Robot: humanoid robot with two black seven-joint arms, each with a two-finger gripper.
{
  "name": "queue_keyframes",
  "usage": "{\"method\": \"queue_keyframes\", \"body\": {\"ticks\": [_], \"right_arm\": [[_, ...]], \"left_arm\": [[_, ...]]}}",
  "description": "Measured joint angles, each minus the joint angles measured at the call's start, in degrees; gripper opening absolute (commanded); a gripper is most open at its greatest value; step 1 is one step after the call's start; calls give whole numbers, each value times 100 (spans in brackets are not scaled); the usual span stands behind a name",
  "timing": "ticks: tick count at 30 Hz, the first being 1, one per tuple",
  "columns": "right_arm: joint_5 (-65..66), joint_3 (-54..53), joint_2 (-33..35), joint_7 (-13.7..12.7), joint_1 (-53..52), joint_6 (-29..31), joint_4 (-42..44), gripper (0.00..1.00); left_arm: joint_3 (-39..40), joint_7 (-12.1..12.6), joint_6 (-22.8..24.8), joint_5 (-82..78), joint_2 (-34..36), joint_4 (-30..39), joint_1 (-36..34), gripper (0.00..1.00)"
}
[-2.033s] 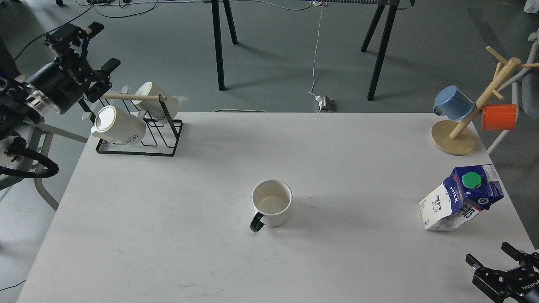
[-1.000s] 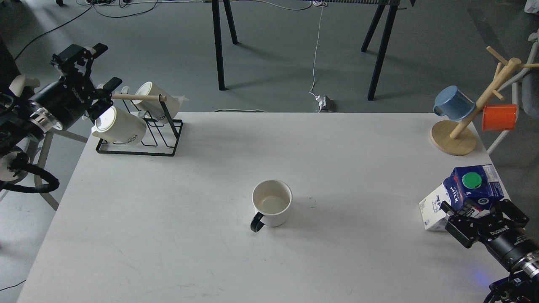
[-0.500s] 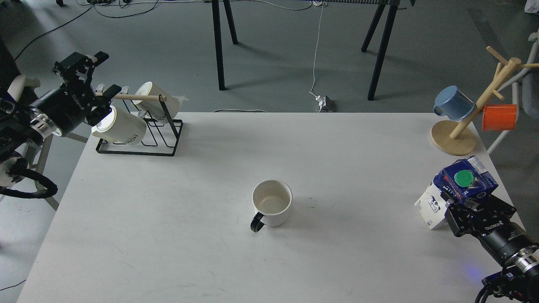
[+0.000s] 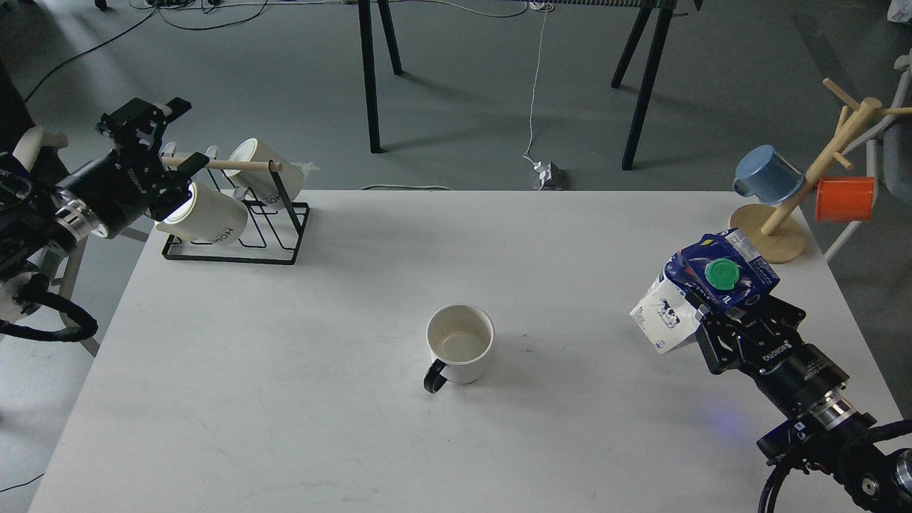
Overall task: Place cup and milk with both arms
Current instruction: 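Carry the milk carton with the right gripper beside the white mug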
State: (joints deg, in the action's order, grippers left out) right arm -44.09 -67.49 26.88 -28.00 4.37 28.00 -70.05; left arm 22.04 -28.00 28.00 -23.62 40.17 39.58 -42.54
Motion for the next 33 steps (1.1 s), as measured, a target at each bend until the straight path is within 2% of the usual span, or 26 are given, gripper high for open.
{"method": "queue_keyframes", "body": {"ticks": [6, 12, 18, 21, 26, 27, 28, 29, 33], "right_arm": [[531, 792, -582, -1, -587, 0, 312, 35], [908, 1116, -1153, 0, -917, 0, 669, 35], [1083, 1184, -1334, 0, -991, 0, 867, 37], [1157, 1256, -1368, 1, -992, 0, 877, 42], [1175, 1323, -1432, 0, -997, 0, 879, 57], [1175, 1325, -1435, 0, -998, 0, 879, 67], [1175, 1325, -1437, 0, -998, 0, 874, 84], [1175, 1326, -1438, 0, -998, 0, 864, 98], [1175, 1326, -1428, -1, -940, 0, 774, 98]], "left_arm": [[-7, 0, 0, -2, 17, 1, 26, 91], [-7, 0, 0, -3, 39, 0, 35, 91], [-7, 0, 0, -3, 44, 1, 50, 91], [-7, 0, 0, -3, 44, 3, 59, 91], [-7, 0, 0, -2, 44, 3, 61, 91], [-7, 0, 0, -3, 44, 2, 62, 91], [-7, 0, 0, -3, 44, 2, 62, 91], [-7, 0, 0, -2, 44, 0, 63, 91], [-7, 0, 0, -3, 44, -3, 68, 91]]}}
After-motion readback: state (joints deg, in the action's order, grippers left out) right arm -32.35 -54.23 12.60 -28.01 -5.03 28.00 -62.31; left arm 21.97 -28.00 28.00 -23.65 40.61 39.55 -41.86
